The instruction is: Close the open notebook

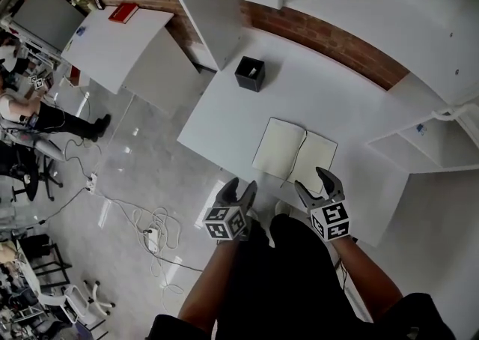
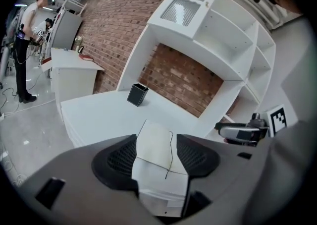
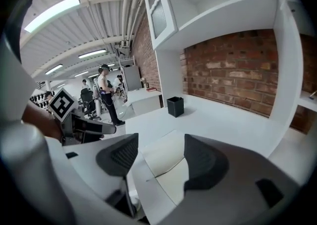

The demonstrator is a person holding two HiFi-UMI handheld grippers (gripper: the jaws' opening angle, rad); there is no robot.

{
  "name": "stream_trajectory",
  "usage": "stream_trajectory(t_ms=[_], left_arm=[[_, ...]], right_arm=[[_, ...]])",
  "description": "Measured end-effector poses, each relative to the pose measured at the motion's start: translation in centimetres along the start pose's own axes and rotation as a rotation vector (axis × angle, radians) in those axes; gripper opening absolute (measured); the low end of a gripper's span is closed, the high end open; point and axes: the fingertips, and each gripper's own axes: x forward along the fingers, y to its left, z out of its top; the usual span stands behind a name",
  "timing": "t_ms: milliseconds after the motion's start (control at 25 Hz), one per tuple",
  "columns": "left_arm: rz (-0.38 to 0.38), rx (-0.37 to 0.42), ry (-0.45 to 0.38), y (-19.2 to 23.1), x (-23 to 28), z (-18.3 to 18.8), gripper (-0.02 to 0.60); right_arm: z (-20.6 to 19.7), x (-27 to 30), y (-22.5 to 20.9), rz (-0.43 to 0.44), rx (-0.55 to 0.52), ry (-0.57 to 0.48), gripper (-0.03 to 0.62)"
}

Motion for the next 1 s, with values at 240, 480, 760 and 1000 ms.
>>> stream_trajectory(t_ms=[240,480,760,1000], left_arm=[[-0.051,0.002,0.113,1.3,5.4,-3.6,0.235],[-0.086,-0.060,0.136,2.8,8.4,-5.8,0.238],[-0.086,-0.174,0.131,4.2,9.6,-7.2,0.242],[-0.044,-0.130,0.106,5.0,9.9,-6.4,0.242]], right_arm=[[-3.0,4.5,0.3,0.046,-0.066,0.074,0.278],[-6.8,8.3,-0.4,0.068,-0.038,0.146,0.279],[-8.3,11.3,0.3,0.103,-0.164,0.206,0.287],[-11.1,13.8,1.7,0.124,-0.339,0.289,0.310]])
